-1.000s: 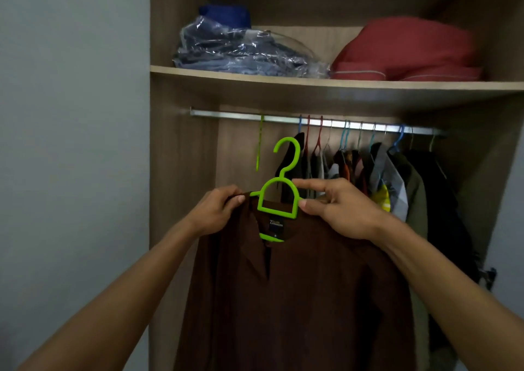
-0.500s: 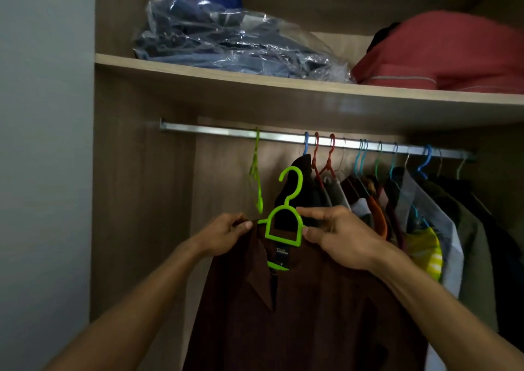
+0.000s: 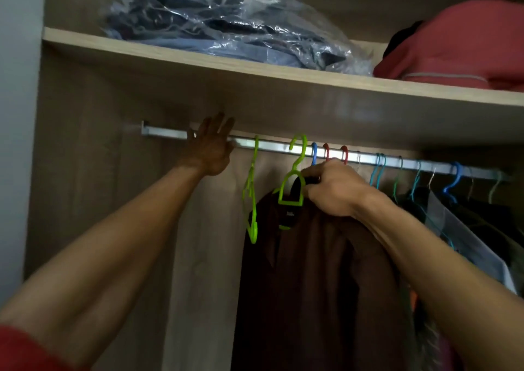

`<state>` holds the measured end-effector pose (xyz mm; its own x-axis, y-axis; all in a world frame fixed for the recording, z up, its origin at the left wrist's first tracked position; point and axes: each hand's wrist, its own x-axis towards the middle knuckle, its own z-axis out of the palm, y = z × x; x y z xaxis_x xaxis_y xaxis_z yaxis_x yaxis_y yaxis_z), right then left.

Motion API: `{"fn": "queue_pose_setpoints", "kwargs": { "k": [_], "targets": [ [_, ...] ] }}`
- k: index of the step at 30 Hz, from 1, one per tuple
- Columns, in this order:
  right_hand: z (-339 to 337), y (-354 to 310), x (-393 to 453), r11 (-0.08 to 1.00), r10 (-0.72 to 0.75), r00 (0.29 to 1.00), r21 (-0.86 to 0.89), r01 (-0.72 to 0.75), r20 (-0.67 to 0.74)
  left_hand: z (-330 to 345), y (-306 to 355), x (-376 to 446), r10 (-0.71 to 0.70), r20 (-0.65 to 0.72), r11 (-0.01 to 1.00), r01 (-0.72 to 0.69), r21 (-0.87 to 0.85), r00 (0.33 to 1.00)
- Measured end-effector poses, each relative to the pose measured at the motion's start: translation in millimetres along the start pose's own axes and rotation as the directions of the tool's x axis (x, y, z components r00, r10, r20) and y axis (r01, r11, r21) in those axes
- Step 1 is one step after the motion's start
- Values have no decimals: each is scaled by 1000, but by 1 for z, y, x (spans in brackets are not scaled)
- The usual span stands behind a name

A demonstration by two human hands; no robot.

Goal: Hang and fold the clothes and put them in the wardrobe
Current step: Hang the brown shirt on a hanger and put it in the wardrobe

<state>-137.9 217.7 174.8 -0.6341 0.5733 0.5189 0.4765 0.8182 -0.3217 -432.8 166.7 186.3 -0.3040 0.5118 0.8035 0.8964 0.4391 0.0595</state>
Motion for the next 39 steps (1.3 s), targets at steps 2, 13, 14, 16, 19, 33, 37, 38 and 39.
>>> {"fn": "queue_pose_setpoints", "kwargs": {
  "k": [2, 13, 14, 16, 19, 33, 37, 38, 39],
  "targets": [
    [-3, -7, 16, 999, 7, 1000, -34, -8, -22, 8, -3, 10, -29, 45, 997, 26, 67, 999],
    [30, -9, 76, 976, 74, 997, -205, -73, -5, 37, -14, 19, -94, 27, 995, 94, 20, 995],
    [37, -9, 80, 974, 73, 997, -212, -73, -5, 36, -13, 19, -96, 35, 995, 96, 20, 995],
    [50, -11, 87, 974, 88, 996, -212, -84, 7, 35, -13, 19, -97, 50, 995, 96, 19, 994],
    [62, -25, 87, 989, 132, 991, -62, -133, -15, 33, -12, 19, -99, 46, 995, 98, 16, 994],
    [110, -47, 64, 799, 324, 945, 524, -294, 36, 32, -11, 20, -107, 82, 994, 106, 11, 991],
    [118, -49, 62, 593, 370, 917, 722, -357, 150, 31, -12, 21, -102, 90, 995, 102, 10, 991],
    [120, -49, 60, 585, 376, 911, 718, -377, 172, 31, -12, 22, -101, 87, 995, 101, 11, 991],
    [121, -48, 59, 602, 374, 909, 696, -390, 186, 32, -12, 21, -102, 85, 995, 101, 11, 991]
  ]
}}
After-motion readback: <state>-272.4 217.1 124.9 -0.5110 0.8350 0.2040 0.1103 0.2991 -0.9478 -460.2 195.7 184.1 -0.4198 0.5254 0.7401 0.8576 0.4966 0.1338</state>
